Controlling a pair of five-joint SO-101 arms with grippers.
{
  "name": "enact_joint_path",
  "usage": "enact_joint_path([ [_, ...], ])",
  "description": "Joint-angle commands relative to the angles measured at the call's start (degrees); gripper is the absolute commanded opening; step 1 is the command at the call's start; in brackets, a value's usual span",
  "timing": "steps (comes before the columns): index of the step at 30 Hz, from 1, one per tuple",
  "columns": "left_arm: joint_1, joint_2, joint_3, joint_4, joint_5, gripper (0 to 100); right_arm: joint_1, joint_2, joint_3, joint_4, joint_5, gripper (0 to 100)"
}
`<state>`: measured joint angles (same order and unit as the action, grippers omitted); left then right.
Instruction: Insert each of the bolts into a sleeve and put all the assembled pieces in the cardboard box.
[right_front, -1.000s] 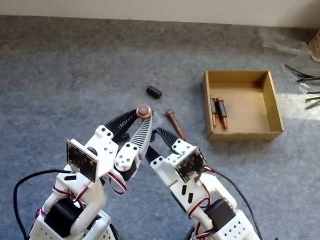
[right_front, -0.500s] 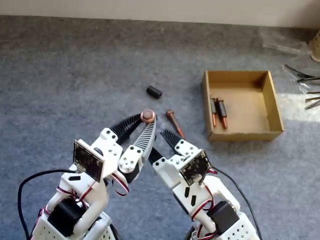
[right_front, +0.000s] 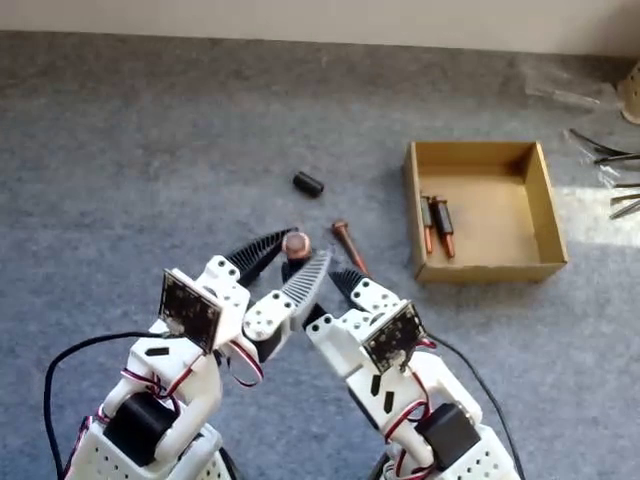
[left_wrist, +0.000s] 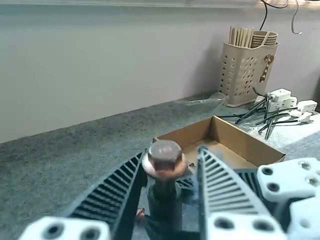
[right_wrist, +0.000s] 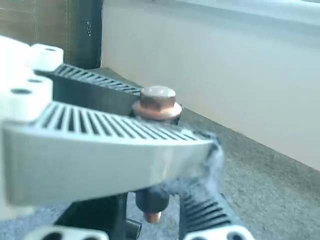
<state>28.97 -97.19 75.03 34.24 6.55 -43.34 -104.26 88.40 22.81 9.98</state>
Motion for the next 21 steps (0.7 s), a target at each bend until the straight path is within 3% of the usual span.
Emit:
enact_joint_path([
  [1, -2.9, -0.5, -0.6, -0.3, -0.4, 19, -0.4, -1.1, -3.4, -0.1, 0.2, 0.4],
  [12, -5.5, -0.5, -0.9, -3.3, -0.3, 19, 0.6, -1.1, -3.2, 0.0, 1.0, 0.4],
  [21, -14.6, -0.6, -2.9, -5.0, 0.0, 18, 12.0, -1.1, -3.3, 4.4, 3.0, 0.4],
])
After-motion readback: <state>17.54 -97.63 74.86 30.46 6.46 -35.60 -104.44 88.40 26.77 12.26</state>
